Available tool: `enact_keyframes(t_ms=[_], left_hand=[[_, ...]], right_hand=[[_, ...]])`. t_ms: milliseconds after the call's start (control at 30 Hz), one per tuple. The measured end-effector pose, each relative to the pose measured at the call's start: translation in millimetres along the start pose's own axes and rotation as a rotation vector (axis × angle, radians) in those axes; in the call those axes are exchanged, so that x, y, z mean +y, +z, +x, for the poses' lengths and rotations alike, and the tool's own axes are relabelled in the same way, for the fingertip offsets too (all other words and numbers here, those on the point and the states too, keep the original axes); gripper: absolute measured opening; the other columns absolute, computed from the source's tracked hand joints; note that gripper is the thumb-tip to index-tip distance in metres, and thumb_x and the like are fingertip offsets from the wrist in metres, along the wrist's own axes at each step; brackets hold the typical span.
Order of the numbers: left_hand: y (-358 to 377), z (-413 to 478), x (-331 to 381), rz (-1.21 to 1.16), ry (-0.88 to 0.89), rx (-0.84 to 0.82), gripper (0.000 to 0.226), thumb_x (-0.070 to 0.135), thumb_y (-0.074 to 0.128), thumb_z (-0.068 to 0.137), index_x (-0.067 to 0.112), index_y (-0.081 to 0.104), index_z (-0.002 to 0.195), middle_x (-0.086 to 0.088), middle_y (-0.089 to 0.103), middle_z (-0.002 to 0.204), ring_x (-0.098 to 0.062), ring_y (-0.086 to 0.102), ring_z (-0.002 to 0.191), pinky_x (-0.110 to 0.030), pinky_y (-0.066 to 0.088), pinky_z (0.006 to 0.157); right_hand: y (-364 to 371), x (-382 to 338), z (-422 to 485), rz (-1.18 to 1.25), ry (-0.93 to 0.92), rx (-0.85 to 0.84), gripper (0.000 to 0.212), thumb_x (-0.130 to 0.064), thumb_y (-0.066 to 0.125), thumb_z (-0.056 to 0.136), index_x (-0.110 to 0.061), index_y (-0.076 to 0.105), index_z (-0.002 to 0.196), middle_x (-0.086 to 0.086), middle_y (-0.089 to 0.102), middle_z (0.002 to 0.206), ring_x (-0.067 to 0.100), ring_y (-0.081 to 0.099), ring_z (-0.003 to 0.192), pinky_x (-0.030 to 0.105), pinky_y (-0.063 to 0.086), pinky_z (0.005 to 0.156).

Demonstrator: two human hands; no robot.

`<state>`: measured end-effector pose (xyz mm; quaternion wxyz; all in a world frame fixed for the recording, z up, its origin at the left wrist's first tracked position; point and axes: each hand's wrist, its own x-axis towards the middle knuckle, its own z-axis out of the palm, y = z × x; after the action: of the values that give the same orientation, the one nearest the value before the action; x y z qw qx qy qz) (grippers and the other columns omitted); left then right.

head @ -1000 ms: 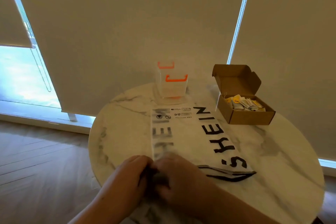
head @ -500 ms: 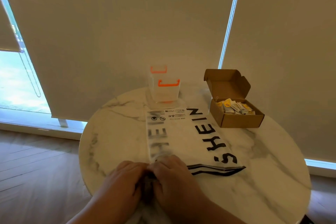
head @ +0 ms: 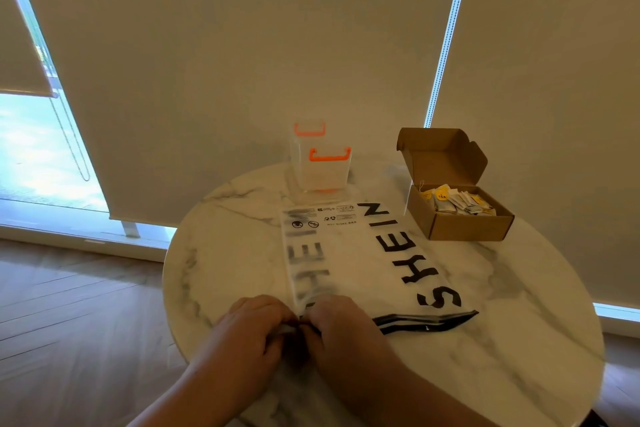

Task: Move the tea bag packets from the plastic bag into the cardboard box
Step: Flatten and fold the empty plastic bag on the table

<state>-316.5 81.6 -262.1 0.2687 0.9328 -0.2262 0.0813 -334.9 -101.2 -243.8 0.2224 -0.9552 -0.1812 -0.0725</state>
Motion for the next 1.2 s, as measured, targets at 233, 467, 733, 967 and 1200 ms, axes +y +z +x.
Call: enact_keyframes(t_ms=[233,467,733,967,1200], left_hand=[[-5,-2,7,0.193,0.037,0.074,0.026,0.047,0.038,0.078,0.042,0.060,0.091,0.028,0.059,0.089,0.001,0.053,0.089,-0.027,0.048,0.081],[-16,-9,7,0.304,0.065,0.172,0.014,0.046,0.045,0.079,0.044,0.058,0.084,0.029,0.059,0.081,-0.003,0.061,0.075,-0.026,0.049,0.062],[-31,-17,-10,0.340,-0.002,0.164,0.014,0.047,0.044,0.081,0.044,0.057,0.086,0.032,0.055,0.085,-0.003,0.060,0.081,-0.028,0.049,0.067],[-54,-3,13,0.110,-0.040,0.153,0.027,0.051,0.053,0.063,0.041,0.055,0.088,0.029,0.053,0.100,0.000,0.048,0.102,-0.032,0.043,0.080],[23,69,54,0.357,-0.186,-0.332,0.091,0.082,0.011,0.080,0.030,0.007,0.154,-0.009,0.008,0.163,-0.031,0.005,0.149,-0.050,0.008,0.121]], right_hand=[[-3,1,-2,-0.104,-0.146,0.042,0.024,-0.035,0.045,0.096,-0.021,0.064,0.100,-0.004,0.061,0.107,0.015,0.050,0.099,0.034,0.044,0.089],[-29,16,-11,-0.244,-0.218,-0.009,0.024,-0.039,0.038,0.102,-0.026,0.057,0.109,-0.007,0.057,0.110,0.008,0.039,0.096,0.027,0.029,0.084],[-71,95,-52,-0.362,-0.016,-0.013,0.042,-0.056,0.027,0.095,-0.038,0.062,0.111,-0.023,0.056,0.104,-0.001,0.045,0.101,0.021,0.035,0.094],[-99,96,-50,-0.271,0.042,-0.040,0.049,-0.083,0.035,0.077,-0.042,0.062,0.085,-0.027,0.055,0.091,-0.005,0.046,0.096,0.021,0.042,0.088],[-62,86,28,-0.301,0.188,-0.259,0.093,-0.086,0.026,0.079,-0.038,0.001,0.155,0.001,-0.002,0.164,0.022,0.000,0.150,0.044,0.008,0.121]])
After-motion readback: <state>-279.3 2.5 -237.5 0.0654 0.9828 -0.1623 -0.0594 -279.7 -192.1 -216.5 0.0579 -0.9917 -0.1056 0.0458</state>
